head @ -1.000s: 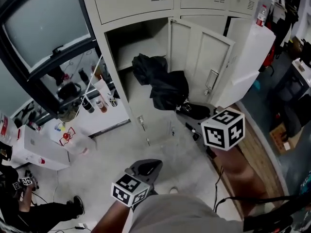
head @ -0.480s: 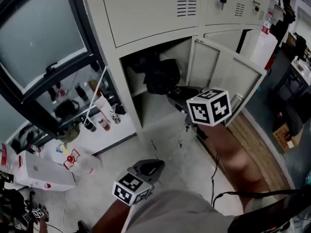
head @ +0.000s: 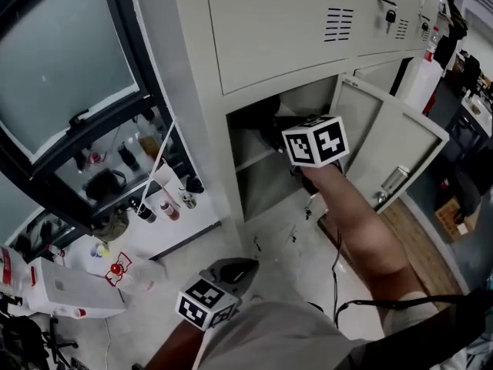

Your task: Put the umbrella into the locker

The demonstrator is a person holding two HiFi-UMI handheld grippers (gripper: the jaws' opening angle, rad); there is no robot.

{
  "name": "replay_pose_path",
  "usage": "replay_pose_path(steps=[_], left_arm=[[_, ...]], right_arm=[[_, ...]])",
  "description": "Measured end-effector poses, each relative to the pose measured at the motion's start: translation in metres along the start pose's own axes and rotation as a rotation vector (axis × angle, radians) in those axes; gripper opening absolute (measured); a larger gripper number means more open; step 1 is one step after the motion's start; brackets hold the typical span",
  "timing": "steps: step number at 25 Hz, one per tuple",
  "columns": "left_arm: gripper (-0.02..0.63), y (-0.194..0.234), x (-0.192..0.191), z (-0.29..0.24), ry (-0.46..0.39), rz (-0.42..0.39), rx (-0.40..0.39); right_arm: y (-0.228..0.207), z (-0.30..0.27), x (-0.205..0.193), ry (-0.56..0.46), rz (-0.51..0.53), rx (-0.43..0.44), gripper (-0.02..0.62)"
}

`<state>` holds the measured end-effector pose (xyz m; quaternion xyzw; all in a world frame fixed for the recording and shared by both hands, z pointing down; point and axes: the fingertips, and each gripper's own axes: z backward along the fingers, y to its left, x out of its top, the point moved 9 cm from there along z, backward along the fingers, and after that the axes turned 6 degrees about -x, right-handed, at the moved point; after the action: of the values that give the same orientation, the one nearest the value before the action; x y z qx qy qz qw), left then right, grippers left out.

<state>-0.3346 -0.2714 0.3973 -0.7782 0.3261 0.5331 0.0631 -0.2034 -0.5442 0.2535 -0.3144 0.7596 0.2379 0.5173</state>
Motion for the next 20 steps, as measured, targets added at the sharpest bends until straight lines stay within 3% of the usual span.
replay_pose_path(steps=[9,20], left_arm=[[0.011,0.025,-0.008,0.016,0.012,0.029,0.011],[0.011,0.027,-0.018,0.015,0.032,0.049,-0.014]], right_arm=[[-0.009,-0.056,0.007,0.075,0.013,-0.049,0.153],[-0.01,-0.062,0.009,0.119,0.013,-0.059,0.153]])
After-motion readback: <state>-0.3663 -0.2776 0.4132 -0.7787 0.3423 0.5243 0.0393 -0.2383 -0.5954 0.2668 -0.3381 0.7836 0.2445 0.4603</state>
